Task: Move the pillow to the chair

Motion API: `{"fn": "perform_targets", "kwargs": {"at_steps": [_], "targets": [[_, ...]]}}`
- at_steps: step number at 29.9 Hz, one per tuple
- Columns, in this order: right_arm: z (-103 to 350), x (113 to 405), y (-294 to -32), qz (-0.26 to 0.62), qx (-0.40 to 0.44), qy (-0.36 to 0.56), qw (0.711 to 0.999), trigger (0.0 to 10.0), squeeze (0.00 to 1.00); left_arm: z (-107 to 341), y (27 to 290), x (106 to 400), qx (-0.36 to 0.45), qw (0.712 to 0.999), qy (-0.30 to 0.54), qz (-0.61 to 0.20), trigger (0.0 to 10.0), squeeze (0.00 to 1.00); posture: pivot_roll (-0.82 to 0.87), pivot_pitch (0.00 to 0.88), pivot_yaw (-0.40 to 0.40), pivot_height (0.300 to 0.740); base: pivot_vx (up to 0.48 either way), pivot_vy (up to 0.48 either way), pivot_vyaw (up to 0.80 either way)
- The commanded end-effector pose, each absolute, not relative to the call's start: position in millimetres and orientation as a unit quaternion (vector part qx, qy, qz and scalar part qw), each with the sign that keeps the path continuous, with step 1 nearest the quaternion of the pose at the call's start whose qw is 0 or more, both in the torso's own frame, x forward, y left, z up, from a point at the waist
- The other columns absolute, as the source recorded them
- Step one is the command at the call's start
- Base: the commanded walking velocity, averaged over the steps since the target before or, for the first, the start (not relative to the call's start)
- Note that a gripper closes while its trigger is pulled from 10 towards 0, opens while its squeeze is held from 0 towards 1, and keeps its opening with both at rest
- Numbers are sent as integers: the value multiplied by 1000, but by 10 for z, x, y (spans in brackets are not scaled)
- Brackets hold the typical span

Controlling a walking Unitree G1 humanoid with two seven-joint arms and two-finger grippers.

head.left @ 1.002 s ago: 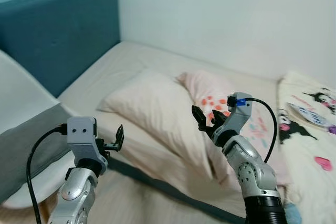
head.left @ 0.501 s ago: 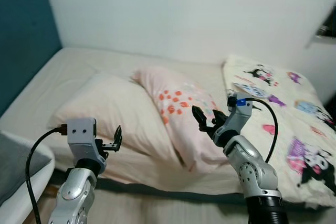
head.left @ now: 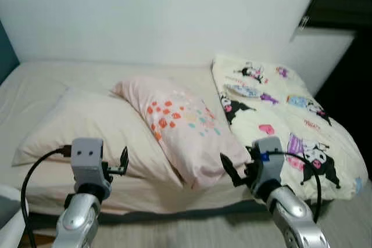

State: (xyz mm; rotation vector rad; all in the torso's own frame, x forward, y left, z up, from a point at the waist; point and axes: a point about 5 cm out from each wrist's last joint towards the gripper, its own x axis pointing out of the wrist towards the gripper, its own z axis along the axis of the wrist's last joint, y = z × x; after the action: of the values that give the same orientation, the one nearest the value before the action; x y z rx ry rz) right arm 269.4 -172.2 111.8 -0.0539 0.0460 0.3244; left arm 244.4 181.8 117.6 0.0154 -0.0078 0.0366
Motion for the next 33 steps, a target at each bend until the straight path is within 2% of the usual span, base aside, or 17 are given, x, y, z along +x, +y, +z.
{"fn": "perform_targets", "kwargs": {"at_steps": [1, 12, 33], "targets": [[1208, 2728, -1671, 174, -45, -9, 984, 10000, 0, 1115, 1831, 2428, 14, 1000, 9, 24, 10000, 0, -17, 0, -82, 740, 0, 0, 0], [1413, 2808, -1512, 208, -68, -63, 974, 10000, 0, 1112, 1863, 2435, 31, 998, 15, 43, 10000, 0, -12, 0, -83, 740, 0, -198, 0], [1476, 2868, -1489, 213, -77, -65, 972, 10000, 0, 1115, 1831, 2486, 15, 999, 24, 44, 10000, 0, -29, 0, -86, 740, 0, -437, 0]]}}
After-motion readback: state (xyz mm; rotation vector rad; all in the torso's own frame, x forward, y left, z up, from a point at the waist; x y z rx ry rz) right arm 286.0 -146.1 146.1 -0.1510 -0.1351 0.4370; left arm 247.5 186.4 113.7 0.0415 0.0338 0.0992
